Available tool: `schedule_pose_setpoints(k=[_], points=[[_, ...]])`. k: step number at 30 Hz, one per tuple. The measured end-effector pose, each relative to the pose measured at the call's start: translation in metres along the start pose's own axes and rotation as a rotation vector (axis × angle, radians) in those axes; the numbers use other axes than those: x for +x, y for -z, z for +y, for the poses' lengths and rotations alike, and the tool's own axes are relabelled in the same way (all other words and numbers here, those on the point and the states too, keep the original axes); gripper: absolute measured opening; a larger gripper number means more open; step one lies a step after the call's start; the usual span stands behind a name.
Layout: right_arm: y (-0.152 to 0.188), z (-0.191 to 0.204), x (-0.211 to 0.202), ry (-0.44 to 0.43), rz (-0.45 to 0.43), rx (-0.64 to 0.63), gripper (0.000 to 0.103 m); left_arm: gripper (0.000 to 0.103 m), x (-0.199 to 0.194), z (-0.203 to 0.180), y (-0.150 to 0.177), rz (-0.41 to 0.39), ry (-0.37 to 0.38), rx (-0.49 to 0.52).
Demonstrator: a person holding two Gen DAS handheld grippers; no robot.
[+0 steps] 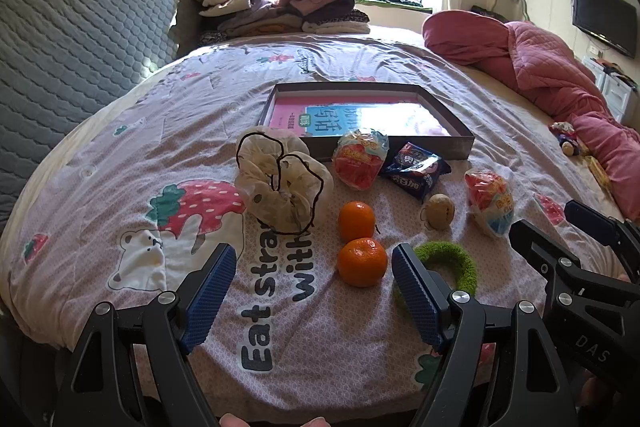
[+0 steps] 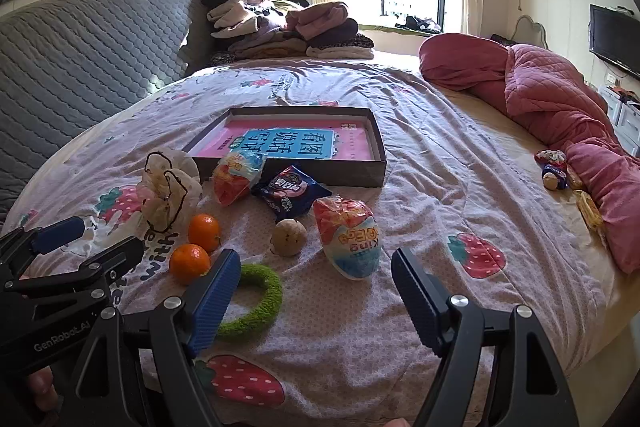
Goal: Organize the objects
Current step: 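Move left gripper toward an orange while right gripper approaches the green fuzzy ring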
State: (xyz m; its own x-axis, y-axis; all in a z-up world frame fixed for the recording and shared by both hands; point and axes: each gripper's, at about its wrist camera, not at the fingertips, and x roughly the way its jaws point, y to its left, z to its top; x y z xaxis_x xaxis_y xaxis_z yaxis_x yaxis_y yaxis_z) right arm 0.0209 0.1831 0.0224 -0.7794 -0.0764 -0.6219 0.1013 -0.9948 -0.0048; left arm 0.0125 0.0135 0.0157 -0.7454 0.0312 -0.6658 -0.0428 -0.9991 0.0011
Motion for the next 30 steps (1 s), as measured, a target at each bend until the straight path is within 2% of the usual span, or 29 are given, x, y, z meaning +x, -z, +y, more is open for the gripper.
schedule_pose_setpoints(k=[13,30], points=[[0.002,-0.005,-0.002,0.008,-0.003,0.001,0.077,0.081,0.001,0.000,0.004,0.013,0.004,0.004],[0.008,-0.013,0.003,0.016,0.029,0.009,0.077,0.081,0.015,-0.005,0.013,0.081,0.024,0.018]])
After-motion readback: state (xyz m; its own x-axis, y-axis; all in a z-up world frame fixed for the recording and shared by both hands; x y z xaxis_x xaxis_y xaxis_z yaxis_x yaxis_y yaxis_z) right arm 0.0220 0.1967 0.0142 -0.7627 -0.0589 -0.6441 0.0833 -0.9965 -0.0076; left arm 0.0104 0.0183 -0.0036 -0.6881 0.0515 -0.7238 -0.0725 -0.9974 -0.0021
